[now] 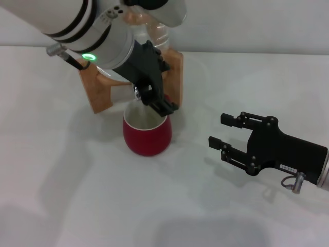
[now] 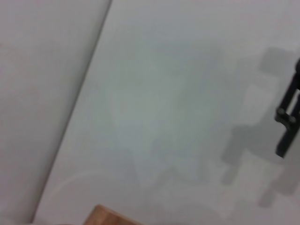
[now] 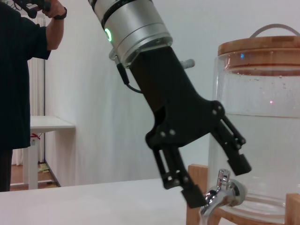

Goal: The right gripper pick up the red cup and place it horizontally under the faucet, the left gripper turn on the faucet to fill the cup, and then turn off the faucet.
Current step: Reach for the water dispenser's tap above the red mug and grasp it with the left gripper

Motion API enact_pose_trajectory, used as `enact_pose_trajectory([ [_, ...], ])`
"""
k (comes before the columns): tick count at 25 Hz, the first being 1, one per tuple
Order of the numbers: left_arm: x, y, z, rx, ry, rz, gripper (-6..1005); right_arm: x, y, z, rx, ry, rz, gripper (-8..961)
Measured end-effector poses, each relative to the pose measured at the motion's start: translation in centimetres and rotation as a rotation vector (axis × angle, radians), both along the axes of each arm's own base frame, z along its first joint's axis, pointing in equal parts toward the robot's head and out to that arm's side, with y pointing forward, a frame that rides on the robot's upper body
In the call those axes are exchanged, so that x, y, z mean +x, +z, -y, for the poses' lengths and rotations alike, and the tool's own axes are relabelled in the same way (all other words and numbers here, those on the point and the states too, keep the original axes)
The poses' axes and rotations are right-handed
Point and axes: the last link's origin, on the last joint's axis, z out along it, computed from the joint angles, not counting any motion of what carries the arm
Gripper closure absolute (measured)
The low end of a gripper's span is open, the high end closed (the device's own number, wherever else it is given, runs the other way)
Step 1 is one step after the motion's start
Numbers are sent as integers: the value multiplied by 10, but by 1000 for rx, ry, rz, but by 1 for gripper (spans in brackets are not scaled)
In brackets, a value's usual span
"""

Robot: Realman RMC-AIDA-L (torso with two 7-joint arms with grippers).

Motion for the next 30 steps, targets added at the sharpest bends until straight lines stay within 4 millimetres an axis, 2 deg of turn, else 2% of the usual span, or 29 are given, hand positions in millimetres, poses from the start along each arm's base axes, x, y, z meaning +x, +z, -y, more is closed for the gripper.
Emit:
enact_pose_trajectory([
  [7, 9, -5, 2, 20, -38, 10, 112, 4, 0, 1, -3, -10, 5, 425],
  [12, 12, 10, 16, 67, -71, 33, 112, 5, 1, 1, -4, -14, 6, 425],
  [17, -2, 18, 41, 75, -76, 32, 112, 6, 3, -1, 2, -24, 1, 426],
  [21, -19, 18, 51, 80, -37, 25, 112, 5, 3, -1, 2, -26, -4, 426],
  [26, -35, 16, 53, 90, 6, 27, 112, 4, 2, -1, 2, -31, -17, 426],
  [30, -39, 14, 46, 109, 17, 27, 112, 3, 2, -2, 5, -35, -26, 426],
])
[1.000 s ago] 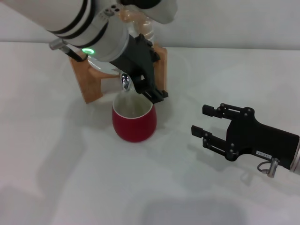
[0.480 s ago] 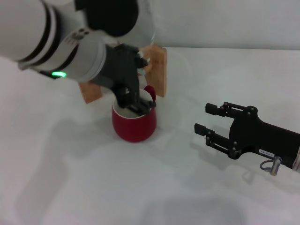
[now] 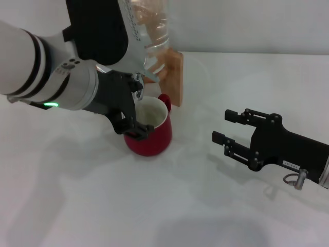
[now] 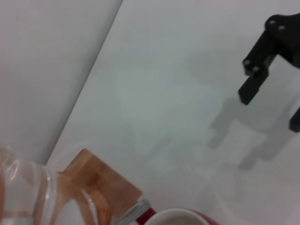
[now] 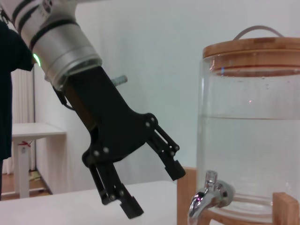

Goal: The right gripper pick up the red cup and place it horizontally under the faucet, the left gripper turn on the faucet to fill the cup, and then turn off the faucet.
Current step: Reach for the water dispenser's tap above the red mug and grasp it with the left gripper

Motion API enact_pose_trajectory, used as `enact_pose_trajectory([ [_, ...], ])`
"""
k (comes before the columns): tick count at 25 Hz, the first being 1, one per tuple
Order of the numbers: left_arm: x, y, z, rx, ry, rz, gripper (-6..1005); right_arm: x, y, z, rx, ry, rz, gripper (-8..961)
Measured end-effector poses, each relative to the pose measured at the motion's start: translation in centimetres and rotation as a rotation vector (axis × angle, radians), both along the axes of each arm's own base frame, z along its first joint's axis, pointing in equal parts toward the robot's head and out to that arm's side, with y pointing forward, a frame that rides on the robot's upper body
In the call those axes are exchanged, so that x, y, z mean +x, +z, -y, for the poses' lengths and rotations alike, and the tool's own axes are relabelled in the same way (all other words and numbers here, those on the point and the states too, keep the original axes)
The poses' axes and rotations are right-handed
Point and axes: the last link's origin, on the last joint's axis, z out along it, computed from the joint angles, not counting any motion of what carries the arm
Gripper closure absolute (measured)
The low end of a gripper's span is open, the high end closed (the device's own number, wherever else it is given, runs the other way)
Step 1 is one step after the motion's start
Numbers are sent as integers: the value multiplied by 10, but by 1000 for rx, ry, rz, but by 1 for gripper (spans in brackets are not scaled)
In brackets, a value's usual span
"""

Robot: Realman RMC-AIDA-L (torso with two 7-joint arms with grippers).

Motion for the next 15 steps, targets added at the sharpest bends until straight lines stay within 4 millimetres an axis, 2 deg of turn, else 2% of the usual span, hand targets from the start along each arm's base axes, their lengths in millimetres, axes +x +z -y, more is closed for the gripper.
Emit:
enact_pose_trajectory([
  [15, 5, -6, -11, 2, -25, -27, 112, 2, 3, -4, -1, -59, -47, 426],
])
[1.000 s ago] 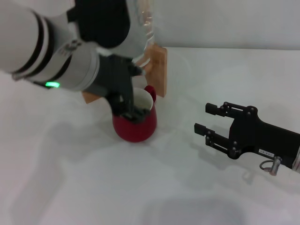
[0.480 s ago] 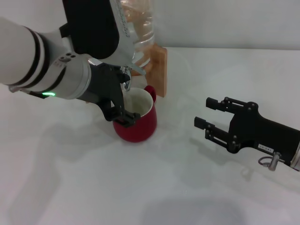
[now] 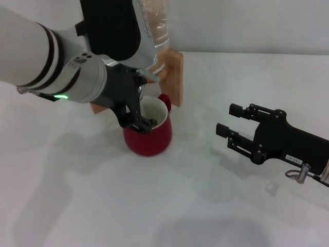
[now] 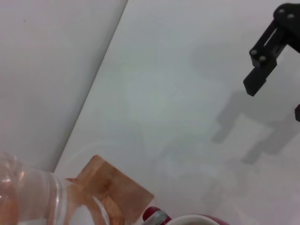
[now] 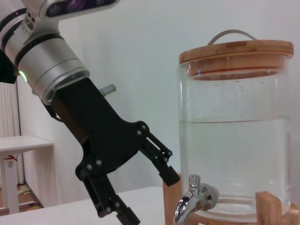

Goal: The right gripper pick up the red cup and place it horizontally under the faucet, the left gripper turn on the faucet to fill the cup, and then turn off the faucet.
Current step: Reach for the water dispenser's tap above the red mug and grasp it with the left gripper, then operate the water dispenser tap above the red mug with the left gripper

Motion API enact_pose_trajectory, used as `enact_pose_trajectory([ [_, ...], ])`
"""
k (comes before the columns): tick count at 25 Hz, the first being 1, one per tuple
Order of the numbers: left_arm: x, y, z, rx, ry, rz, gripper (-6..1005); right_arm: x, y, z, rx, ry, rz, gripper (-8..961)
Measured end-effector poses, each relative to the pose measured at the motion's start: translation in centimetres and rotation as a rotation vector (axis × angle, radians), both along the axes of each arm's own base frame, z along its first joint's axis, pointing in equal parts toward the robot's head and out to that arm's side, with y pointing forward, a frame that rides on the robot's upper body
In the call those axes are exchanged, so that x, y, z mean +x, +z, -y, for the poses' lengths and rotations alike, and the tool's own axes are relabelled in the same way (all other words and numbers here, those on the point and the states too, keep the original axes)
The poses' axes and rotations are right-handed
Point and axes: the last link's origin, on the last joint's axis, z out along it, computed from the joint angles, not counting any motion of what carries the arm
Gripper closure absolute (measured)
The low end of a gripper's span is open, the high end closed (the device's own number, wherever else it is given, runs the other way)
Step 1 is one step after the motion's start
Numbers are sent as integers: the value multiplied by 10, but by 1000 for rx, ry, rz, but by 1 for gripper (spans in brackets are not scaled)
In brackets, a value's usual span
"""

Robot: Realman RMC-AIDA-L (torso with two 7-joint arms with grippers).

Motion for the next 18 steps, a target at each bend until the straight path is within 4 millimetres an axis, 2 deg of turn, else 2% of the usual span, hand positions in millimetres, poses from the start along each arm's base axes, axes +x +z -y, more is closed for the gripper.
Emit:
enact_pose_trajectory([
  [18, 3, -8, -7, -22, -13, -19, 112, -1, 2, -2, 10, 2, -2, 426],
])
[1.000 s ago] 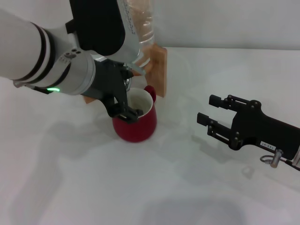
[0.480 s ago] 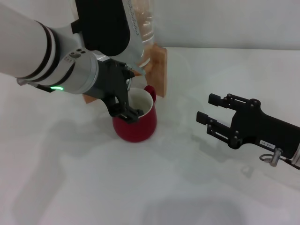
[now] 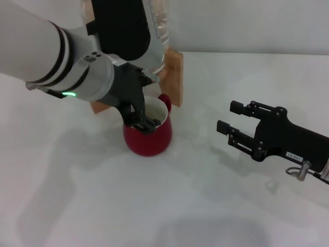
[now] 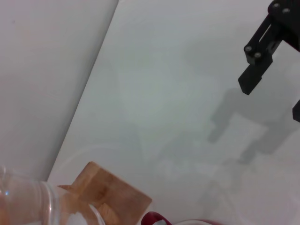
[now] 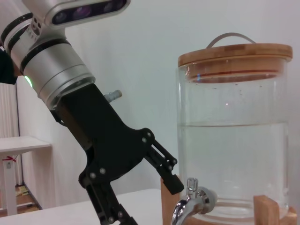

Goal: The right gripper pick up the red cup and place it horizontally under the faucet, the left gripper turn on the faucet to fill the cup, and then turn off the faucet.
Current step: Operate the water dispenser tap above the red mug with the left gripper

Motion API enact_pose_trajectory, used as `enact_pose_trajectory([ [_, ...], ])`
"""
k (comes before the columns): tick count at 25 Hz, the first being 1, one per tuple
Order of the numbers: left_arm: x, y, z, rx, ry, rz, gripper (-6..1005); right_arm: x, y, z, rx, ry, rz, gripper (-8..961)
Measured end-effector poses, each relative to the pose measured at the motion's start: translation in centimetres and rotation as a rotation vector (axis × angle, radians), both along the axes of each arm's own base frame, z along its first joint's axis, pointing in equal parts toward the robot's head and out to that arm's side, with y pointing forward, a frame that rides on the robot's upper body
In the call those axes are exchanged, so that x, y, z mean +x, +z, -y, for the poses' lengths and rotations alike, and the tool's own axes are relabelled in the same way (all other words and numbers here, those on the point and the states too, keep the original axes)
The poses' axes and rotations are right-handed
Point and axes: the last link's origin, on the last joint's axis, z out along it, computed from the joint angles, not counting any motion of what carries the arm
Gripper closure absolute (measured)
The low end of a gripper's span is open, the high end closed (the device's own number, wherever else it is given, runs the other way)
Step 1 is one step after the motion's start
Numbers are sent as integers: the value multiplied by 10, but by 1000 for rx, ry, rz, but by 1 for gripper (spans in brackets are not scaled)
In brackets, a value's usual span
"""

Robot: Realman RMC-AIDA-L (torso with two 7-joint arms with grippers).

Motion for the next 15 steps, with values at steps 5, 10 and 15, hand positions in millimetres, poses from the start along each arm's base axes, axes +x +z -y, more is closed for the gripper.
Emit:
enact_pose_trajectory([
  [5, 1, -3, -3, -5, -1, -3, 112, 0, 0, 0, 3, -4, -3, 426],
  [10, 3, -5, -6, -10, -3, -5, 112, 0, 1, 0, 4, -3, -2, 426],
  [15, 5, -7, -6, -16, -11, -10, 112, 1, 1, -1, 5, -2, 0, 426],
])
